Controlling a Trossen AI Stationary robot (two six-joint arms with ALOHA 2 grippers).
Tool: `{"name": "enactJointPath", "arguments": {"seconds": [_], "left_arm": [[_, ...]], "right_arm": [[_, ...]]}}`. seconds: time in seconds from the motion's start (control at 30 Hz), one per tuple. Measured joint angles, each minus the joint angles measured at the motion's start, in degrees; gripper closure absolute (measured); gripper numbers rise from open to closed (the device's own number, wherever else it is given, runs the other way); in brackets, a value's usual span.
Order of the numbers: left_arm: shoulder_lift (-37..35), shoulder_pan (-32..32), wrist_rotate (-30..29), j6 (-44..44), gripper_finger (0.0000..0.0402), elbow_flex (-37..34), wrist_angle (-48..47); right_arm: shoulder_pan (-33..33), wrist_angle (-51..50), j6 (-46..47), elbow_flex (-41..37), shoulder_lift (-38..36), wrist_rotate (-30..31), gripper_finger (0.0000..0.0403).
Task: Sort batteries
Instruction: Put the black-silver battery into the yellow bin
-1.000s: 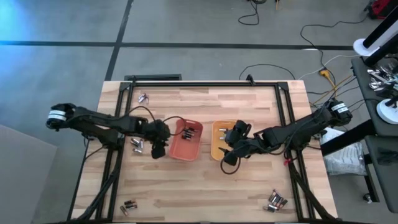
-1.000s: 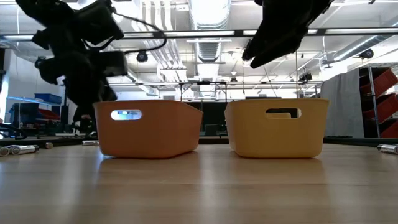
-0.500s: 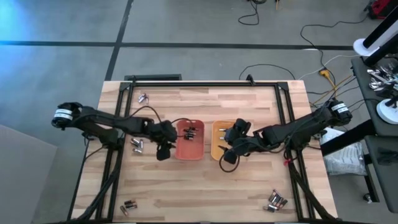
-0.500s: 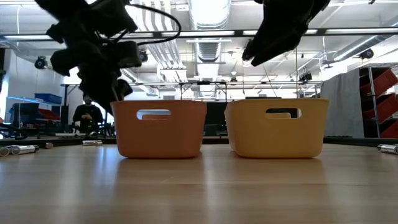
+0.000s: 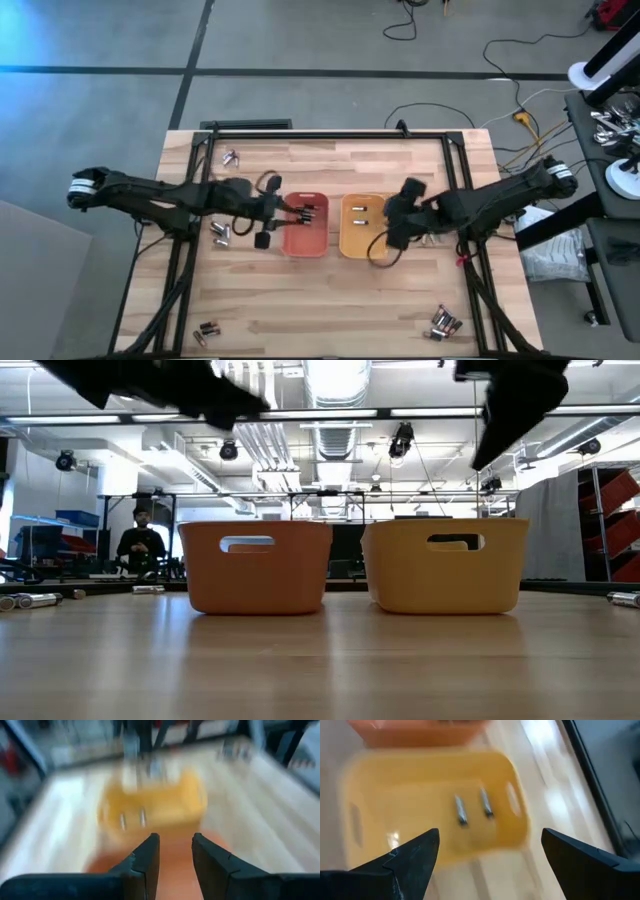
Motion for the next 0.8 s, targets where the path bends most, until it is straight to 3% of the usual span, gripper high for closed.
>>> {"name": "enactJointPath", "arguments": {"seconds": [0.13,0.23,0.53,0.8], "left_arm": [[-2.07,0.02,0.24,4.77,0.0306,-3.90,17.31],[-2.31,0.07,0.24,5.72,0.0306,-5.33,24.01],[-0.77,0.07,0.21,6.78,0.0306,-5.51,23.61],[-0.28,0.17,-0.26,7.62,0.0306,-5.49,23.63]], "right_arm": [[-3.01,-7.34,6.62,-2.40,-5.60,0.20,0.0060],[-5.09,-11.41,12.10,-5.37,-10.07,-1.46,0.0060],[-6.71,-13.15,16.92,-16.12,-18.15,-7.57,0.0060],[-6.94,-11.35,16.64,-22.19,-15.37,-19.74,0.0060]]}}
